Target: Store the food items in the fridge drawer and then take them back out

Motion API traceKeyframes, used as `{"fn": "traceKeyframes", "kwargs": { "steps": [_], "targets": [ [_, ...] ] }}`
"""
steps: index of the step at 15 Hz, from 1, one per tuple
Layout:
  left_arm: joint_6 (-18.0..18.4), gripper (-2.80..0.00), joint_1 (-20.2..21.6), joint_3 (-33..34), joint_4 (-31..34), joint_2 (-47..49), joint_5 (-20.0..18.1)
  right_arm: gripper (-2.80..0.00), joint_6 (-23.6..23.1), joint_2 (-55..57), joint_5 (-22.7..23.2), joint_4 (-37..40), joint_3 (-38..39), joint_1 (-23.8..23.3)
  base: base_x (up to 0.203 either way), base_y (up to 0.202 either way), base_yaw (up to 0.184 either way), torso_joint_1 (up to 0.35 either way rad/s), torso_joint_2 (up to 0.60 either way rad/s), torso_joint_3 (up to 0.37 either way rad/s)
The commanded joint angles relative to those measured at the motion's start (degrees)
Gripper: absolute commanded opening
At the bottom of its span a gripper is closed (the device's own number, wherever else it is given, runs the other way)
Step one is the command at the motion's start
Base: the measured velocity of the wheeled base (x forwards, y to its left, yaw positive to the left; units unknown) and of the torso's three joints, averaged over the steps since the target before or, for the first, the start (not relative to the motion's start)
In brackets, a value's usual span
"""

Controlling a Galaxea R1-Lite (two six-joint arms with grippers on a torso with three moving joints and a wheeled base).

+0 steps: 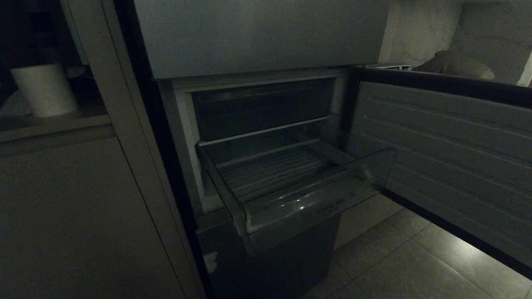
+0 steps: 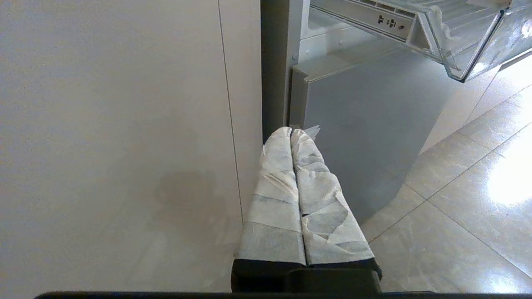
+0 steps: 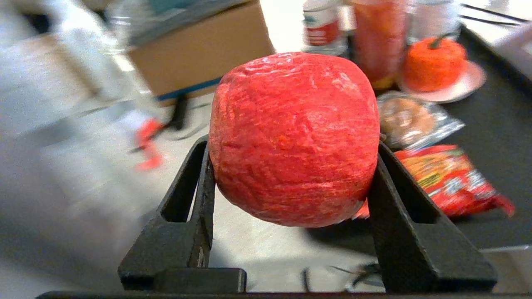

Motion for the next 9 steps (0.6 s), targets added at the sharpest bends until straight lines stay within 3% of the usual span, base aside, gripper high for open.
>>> {"fn": "traceKeyframes", "kwargs": {
  "steps": [1, 2, 9],
  "targets": [
    [-0.03, -2.8, 0.0, -0.01, 0.01, 0.08, 0.02, -2.8, -0.52, 9.36, -1.48, -5.36, -0.62, -1.42, 0.0, 0.0, 0.0, 0.0, 0.0, 0.0],
    [-0.03, -2.8, 0.0, -0.01, 0.08, 0.08, 0.02, -2.8, -1.03, 10.9, -2.34, -9.02, -0.56, -1.86, 0.0, 0.0, 0.0, 0.0, 0.0, 0.0],
    [-0.03, -2.8, 0.0, -0.01, -0.01, 0.08, 0.02, -2.8, -0.78, 25.62, -2.34, -10.2, -7.89, -2.82, 0.0, 0.0, 0.0, 0.0, 0.0, 0.0]
  ]
}}
